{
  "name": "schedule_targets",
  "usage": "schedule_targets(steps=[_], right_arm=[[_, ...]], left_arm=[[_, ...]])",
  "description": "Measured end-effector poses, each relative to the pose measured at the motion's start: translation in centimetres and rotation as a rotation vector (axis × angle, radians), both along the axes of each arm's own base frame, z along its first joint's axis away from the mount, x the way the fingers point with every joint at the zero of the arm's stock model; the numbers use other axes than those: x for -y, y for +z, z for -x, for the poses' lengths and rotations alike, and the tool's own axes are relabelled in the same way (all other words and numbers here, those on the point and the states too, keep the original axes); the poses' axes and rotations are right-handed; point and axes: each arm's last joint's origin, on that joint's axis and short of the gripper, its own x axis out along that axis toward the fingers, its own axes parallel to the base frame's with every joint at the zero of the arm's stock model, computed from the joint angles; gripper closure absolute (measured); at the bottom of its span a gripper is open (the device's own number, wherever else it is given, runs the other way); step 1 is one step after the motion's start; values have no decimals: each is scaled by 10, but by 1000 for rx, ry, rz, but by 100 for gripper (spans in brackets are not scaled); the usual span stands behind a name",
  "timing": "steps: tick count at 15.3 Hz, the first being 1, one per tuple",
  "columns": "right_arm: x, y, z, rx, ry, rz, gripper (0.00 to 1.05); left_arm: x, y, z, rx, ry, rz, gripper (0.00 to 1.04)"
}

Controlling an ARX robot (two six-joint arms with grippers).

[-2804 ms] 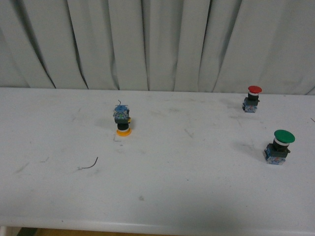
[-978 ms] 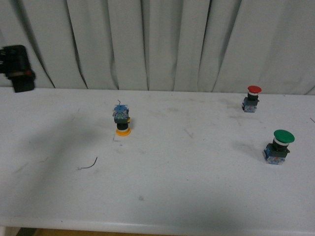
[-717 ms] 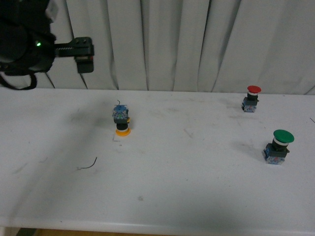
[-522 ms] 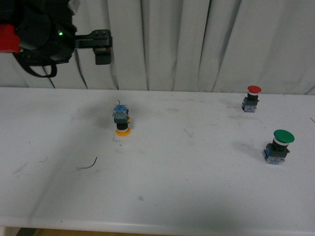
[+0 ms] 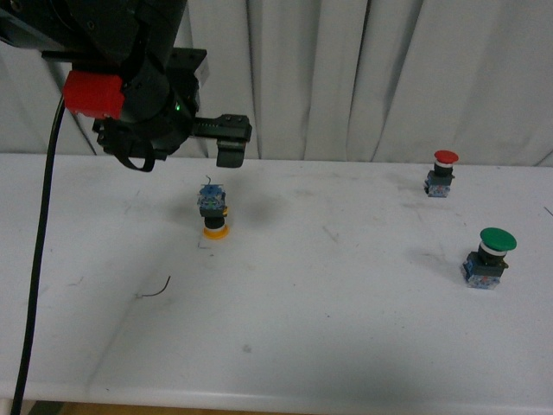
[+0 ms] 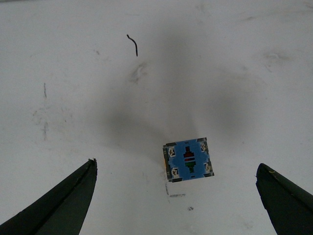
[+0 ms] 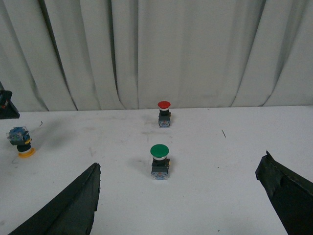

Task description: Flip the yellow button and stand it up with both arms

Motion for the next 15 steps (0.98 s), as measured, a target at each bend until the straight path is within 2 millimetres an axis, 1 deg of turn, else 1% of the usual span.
schedule_targets(steps=[2, 7, 9, 11, 15], right_arm=[[0, 0, 0, 0, 0, 0, 6], [0, 0, 0, 0, 0, 0, 6], [0, 0, 0, 0, 0, 0, 6], [0, 0, 0, 0, 0, 0, 6], [0, 0, 0, 0, 0, 0, 6]], left_arm=[[2, -17, -2, -35, 6, -1, 7], [5, -34, -13, -60, 52, 2, 7], [5, -38, -16, -62, 59, -4, 7], [5, -36, -19, -47, 65, -1, 7], [6, -42, -18, -65, 57, 2, 7]])
